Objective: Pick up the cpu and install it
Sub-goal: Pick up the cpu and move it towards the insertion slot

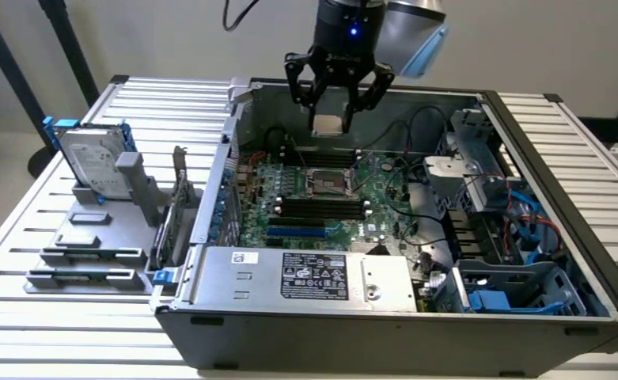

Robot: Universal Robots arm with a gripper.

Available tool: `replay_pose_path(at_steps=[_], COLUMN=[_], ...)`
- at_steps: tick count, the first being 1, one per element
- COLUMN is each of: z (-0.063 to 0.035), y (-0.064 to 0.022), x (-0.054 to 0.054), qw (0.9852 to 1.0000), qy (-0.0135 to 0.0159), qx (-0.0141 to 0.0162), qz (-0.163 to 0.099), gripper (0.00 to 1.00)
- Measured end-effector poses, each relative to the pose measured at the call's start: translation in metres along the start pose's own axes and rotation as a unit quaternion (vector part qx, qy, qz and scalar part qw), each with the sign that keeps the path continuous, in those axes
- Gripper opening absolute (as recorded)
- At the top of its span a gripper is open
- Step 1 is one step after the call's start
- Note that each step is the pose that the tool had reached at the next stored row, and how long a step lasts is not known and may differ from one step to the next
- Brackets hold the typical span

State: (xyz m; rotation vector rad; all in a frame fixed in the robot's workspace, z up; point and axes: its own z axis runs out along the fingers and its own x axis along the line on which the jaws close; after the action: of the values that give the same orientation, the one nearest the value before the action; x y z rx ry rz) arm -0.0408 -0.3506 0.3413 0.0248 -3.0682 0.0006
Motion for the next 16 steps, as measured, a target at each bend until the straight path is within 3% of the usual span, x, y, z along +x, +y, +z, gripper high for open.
replay_pose_path(at_steps=[7,16], z=[0.0118,0.0279], y=[0.0146,0.0261], x=[-0.012,-0.017], qw=[1.0,1.0], qy=[0.0001,0.0002], qx=[0.0,-0.0003], qz=[0.0,0.005], gripper=[0.55,0.55])
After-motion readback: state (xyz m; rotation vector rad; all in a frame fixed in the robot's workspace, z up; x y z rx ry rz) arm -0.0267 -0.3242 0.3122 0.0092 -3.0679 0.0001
